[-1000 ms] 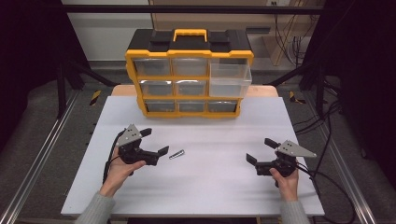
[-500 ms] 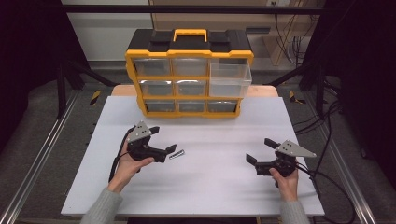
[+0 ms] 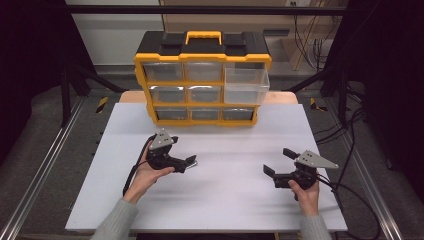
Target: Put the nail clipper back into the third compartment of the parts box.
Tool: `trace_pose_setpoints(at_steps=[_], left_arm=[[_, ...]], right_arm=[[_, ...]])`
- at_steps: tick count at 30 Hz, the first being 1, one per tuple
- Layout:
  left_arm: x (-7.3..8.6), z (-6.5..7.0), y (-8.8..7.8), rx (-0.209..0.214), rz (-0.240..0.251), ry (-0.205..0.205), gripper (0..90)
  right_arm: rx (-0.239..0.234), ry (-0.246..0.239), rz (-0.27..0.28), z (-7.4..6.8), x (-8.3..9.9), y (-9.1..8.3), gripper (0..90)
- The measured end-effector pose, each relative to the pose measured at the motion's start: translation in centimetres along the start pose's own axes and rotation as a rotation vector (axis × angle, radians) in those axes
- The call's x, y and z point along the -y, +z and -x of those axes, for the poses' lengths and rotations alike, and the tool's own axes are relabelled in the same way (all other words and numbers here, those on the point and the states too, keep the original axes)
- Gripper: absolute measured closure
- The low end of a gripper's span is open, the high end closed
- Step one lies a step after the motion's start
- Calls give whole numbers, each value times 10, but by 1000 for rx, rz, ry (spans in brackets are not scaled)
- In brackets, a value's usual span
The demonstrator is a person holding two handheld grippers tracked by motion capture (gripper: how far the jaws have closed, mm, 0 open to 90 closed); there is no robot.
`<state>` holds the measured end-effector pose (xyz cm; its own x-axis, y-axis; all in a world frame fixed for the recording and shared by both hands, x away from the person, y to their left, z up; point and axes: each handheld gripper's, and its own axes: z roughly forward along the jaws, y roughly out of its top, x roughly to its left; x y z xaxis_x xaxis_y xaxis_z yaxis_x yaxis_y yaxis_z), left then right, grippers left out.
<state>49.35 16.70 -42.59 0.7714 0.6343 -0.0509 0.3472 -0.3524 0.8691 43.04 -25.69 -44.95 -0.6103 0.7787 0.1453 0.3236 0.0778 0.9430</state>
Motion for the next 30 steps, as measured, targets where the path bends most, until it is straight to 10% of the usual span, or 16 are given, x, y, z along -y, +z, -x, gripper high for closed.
trace_pose_setpoints(at_steps=[30], left_arm=[[17,0,44,6,-177,10,53]], right_arm=[[-6,-4,-4,0,1,1,4]])
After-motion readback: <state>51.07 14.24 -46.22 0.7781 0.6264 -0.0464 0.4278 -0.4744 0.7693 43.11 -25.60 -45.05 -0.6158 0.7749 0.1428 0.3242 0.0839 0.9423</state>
